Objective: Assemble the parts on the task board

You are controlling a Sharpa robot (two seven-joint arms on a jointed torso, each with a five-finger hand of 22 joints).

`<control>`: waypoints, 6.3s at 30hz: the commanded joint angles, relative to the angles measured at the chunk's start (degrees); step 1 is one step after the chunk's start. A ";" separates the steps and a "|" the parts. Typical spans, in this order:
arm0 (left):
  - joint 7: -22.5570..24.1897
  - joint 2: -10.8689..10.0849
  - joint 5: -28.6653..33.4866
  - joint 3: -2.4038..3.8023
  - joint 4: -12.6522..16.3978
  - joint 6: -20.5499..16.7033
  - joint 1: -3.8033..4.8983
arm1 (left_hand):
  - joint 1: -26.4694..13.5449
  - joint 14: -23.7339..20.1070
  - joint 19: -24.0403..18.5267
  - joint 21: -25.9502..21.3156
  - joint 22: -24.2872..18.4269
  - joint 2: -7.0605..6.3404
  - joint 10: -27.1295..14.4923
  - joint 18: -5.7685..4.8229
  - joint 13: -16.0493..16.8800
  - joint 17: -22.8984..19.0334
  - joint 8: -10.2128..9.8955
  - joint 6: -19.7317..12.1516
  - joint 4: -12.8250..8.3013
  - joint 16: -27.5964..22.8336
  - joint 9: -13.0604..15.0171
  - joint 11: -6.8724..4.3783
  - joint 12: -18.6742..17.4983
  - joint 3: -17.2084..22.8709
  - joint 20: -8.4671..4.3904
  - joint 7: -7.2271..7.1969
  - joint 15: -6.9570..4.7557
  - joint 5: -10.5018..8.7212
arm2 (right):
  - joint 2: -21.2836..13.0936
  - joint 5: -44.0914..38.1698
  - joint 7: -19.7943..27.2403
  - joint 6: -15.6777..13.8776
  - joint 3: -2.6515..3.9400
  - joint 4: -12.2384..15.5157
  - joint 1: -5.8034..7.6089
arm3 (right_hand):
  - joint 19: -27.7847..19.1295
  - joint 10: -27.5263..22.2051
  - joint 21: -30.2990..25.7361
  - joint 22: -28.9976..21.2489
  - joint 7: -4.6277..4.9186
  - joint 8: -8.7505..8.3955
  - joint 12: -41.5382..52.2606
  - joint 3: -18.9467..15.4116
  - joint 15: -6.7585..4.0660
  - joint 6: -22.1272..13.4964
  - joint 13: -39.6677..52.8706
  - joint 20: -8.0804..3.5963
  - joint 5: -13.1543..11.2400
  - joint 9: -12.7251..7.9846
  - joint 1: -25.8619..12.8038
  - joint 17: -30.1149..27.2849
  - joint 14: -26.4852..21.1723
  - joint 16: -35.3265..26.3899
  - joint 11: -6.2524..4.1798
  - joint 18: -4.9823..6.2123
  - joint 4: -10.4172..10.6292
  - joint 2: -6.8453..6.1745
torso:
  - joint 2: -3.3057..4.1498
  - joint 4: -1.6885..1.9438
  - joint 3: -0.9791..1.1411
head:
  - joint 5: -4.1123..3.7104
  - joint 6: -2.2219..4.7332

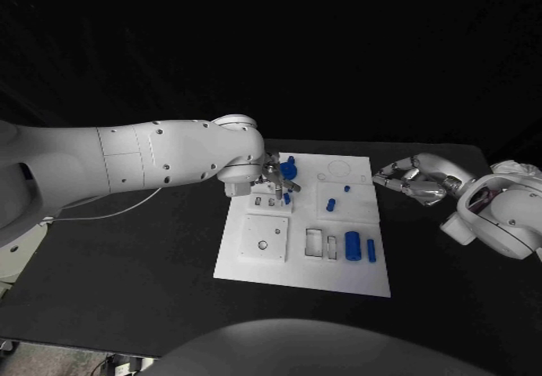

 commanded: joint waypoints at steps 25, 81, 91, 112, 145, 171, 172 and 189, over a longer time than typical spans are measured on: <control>-3.45 2.73 1.04 0.09 -3.96 -0.71 -1.81 | 2.31 6.03 1.58 -0.55 7.82 0.13 5.86 -0.08 15.02 15.08 -0.40 -0.36 -0.23 0.14 1.63 -0.45 0.14 0.88 -0.29 -0.19 -0.53 1.36 | 0.62 0.16 0.47 1.50 -0.02 -0.40 -0.42 | -0.38 6.06 -0.48 12.58 0.20 -0.16 0.22 0.64 0.46 0.84 15.09 0.13 1.38 0.30 -0.50 15.09 6.19 0.20 0.36 -0.25 -0.01 0.05 | -0.21 0.27 -0.41 | -0.62 0.00; -3.20 5.31 0.89 0.07 -7.67 1.93 -2.37 | 7.64 6.03 1.00 -1.40 6.84 -1.22 5.86 0.15 15.02 15.08 0.41 -3.04 -0.41 0.14 8.67 -0.51 0.14 4.09 -0.45 -0.20 -0.63 2.76 | 1.02 0.13 -0.80 2.81 -0.03 -1.34 -0.82 | -1.35 6.06 -1.31 12.21 0.23 0.22 0.22 1.20 0.55 1.79 15.09 0.20 2.24 0.63 -0.57 15.09 6.19 0.20 0.51 0.03 -0.17 -0.29 | -0.48 0.53 -0.75 | -1.10 0.00; -2.90 6.27 0.89 0.08 -8.67 2.10 -2.74 | 7.73 6.03 0.92 -1.48 6.75 -1.20 5.86 0.17 15.02 15.08 0.61 -3.33 -0.39 0.14 9.36 -0.48 0.14 4.33 -0.41 -0.20 -0.60 2.61 | 1.15 0.13 -0.95 2.96 -0.03 -1.49 -0.88 | -1.51 6.06 -1.46 12.14 0.23 0.29 0.22 1.35 0.57 1.98 15.09 0.21 2.32 0.69 -0.50 15.09 6.19 0.20 0.54 0.08 -0.21 -0.32 | -0.45 0.52 -0.83 | -1.22 0.00; -1.82 6.69 0.89 0.10 -9.58 0.97 -3.19 | 13.96 6.03 0.98 -1.76 6.90 -3.14 5.86 0.18 15.02 15.08 5.70 -4.90 -2.10 0.14 18.36 -1.70 0.14 11.28 -1.25 -1.65 -1.67 6.36 | 1.09 0.13 -1.29 3.13 -0.04 -1.57 -1.01 | -1.93 6.06 -1.84 11.98 0.24 0.42 0.22 2.19 0.67 2.50 15.09 0.31 3.05 0.89 0.02 15.09 6.19 0.20 0.67 0.20 -0.38 -0.50 | -0.50 0.66 -0.88 | -1.57 0.00; -0.75 -2.81 -5.86 0.31 1.06 -6.43 -1.13 | 11.01 6.03 1.75 -1.89 8.14 -14.63 5.86 -0.01 15.02 15.08 10.62 -6.54 -0.49 0.14 32.37 -2.87 0.14 38.54 -2.49 -2.76 -2.75 4.54 | 1.03 0.21 -1.41 3.11 -0.06 -2.31 -1.71 | -2.67 6.06 -2.51 11.69 0.30 0.32 0.22 3.03 0.75 2.59 15.09 0.38 4.01 1.00 0.45 15.09 6.19 0.20 0.75 0.41 -0.46 -0.67 | -1.50 1.41 -0.79 | -0.68 0.00; -1.83 -0.22 -9.31 0.02 0.98 -6.47 -3.68 | 8.84 6.03 2.19 -1.59 8.93 -15.15 5.86 -0.19 15.02 15.08 8.93 -6.84 -0.59 0.14 32.52 -2.61 0.14 41.49 -2.35 -2.34 -2.57 2.20 | 0.68 0.27 -0.76 2.46 -0.06 -1.87 -2.21 | -2.85 6.06 -2.69 11.62 0.37 0.07 0.22 3.50 0.78 2.34 15.09 0.44 4.34 1.02 0.87 15.09 6.19 0.20 0.78 0.46 -0.73 -1.40 | -1.48 1.30 -0.79 | -0.19 0.00; -1.90 -0.17 -9.34 0.02 0.94 -6.43 -3.72 | 8.78 6.03 2.18 -1.61 8.91 -15.15 5.86 -0.18 15.02 15.08 8.88 -6.83 -0.58 0.14 32.51 -2.60 0.14 41.51 -2.34 -2.33 -2.56 2.18 | 0.67 0.27 -0.77 2.46 -0.06 -1.84 -2.21 | -2.85 6.06 -2.69 11.62 0.37 0.07 0.22 3.50 0.78 2.34 15.09 0.44 4.34 1.02 0.87 15.09 6.19 0.20 0.78 0.46 -0.73 -1.40 | -1.51 1.28 -0.79 | -0.16 0.00; -2.58 0.30 -10.34 0.00 0.25 -4.72 -3.90 | 8.24 6.03 2.13 -1.67 8.85 -15.16 5.86 -0.17 15.02 15.08 8.52 -6.81 -0.52 0.14 32.44 -2.52 0.14 41.69 -2.28 -2.25 -2.49 1.96 | 0.43 0.27 -1.08 2.60 -0.06 -1.64 -2.21 | -2.82 6.06 -2.67 11.63 0.38 0.06 0.22 3.53 0.79 2.33 15.09 0.44 4.36 1.03 0.88 15.09 6.19 0.20 0.79 0.45 -0.73 -1.40 | -1.56 1.25 -0.80 | -0.22 0.00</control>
